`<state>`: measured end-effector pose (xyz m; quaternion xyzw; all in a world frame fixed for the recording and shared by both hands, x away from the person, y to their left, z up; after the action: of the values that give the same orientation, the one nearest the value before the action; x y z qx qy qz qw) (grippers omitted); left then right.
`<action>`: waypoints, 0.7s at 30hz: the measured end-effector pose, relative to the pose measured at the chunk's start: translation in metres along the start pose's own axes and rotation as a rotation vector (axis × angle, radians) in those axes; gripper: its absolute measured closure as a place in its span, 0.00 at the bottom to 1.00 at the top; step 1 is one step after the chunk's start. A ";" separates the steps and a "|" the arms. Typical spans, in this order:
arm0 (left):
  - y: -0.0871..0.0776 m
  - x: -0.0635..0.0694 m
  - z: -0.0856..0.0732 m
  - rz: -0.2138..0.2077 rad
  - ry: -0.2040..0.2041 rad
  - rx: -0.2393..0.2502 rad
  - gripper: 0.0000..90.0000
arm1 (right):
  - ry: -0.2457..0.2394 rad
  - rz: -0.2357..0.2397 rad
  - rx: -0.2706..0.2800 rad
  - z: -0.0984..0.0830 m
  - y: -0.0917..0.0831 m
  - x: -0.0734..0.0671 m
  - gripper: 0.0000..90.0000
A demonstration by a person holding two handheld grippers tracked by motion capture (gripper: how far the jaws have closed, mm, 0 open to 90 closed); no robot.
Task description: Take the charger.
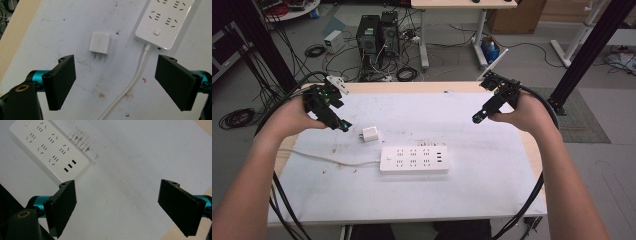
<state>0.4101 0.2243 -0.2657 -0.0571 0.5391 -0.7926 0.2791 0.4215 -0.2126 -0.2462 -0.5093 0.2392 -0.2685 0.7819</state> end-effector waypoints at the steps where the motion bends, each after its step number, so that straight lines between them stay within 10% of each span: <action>1: 0.000 0.000 0.000 0.000 0.000 0.000 0.19 | 0.003 -0.001 0.002 0.000 0.000 0.000 0.16; 21: 0.043 -0.006 0.018 -0.017 0.076 -0.046 0.19 | 0.003 0.001 0.006 -0.002 0.002 0.002 0.16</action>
<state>0.4380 0.2014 -0.2951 -0.0380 0.5667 -0.7840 0.2504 0.4225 -0.2143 -0.2492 -0.5065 0.2398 -0.2697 0.7831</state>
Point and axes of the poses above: each handheld gripper's, and its own axes: y roughly forward along the jaws, z roughly out of its top, x roughly to its right, the point moved 2 cm from there along y, roughly forward along the jaws, and after that the axes turned 6 degrees about z, right-handed, at the moved point
